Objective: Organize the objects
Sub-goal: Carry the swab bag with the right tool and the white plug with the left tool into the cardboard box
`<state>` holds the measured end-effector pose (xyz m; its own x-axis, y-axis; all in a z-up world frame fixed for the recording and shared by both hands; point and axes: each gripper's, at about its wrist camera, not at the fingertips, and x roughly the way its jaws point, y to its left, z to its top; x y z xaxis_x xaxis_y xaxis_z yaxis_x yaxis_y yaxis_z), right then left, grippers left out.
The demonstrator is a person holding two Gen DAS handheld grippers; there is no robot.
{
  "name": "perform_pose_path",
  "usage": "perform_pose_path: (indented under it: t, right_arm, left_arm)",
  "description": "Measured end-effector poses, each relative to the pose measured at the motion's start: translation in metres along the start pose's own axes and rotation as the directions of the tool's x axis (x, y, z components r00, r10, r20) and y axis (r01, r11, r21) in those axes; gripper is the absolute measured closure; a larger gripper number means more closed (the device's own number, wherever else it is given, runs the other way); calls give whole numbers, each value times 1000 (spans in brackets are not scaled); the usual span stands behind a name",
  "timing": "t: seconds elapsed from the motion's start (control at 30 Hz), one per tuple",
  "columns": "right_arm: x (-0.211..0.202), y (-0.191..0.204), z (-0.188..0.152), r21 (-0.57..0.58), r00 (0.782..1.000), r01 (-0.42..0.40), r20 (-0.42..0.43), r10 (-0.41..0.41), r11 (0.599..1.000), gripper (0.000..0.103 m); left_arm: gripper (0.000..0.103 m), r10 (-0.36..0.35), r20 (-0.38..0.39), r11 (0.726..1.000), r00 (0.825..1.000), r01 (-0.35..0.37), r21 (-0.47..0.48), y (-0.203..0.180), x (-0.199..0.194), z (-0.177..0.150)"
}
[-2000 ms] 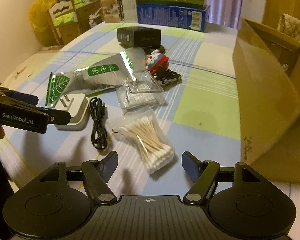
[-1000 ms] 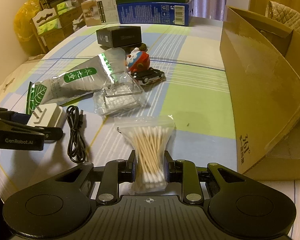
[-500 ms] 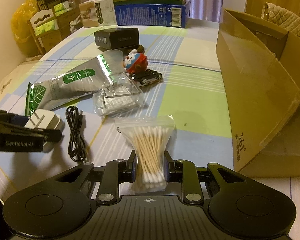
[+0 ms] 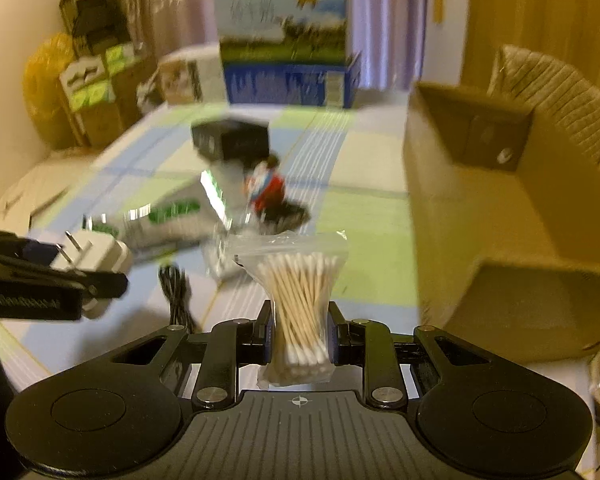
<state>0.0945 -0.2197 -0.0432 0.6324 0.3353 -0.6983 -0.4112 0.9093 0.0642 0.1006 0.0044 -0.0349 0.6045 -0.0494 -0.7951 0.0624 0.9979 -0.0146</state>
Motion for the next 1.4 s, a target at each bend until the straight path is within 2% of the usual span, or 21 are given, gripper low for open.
perform_pose_path:
  t: [0.13,0.33,0.47,0.73,0.93,1.1,1.17,1.4]
  right_arm:
    - [-30,-19,22,21,996,55,68,-56,998,81]
    - [-68,-78,50,103,976,156,137,-169,982,81]
    - [-76,-119,58,126,967,199,133,-216,972,81]
    - [-74,-182,49,210,971,197,95,-220,958,81]
    - [-69,-211,45,258,970,193,92,-223,947,81]
    - [-63,-220,42,278,973,183,85,-214,943,81]
    - [-62,-221,42,278,974,177,86,-208,944,81]
    - [-57,-220,44,275,978,158,86,-188,948,81]
  left_arm:
    - [41,-50,41,998,998,48,39,-20,-21,17]
    - [41,-151,96,983,984,139,123,-72,-44,55]
    - [41,-230,118,964,966,209,162,-113,-50,83]
    - [41,-328,109,926,939,296,233,-192,-37,120]
    - [41,-362,77,905,929,331,267,-234,-15,132]
    - [40,-365,57,894,929,333,299,-256,4,141]
    - [26,-359,67,900,931,327,287,-256,8,142]
    - [26,-325,109,925,939,293,241,-234,4,141]
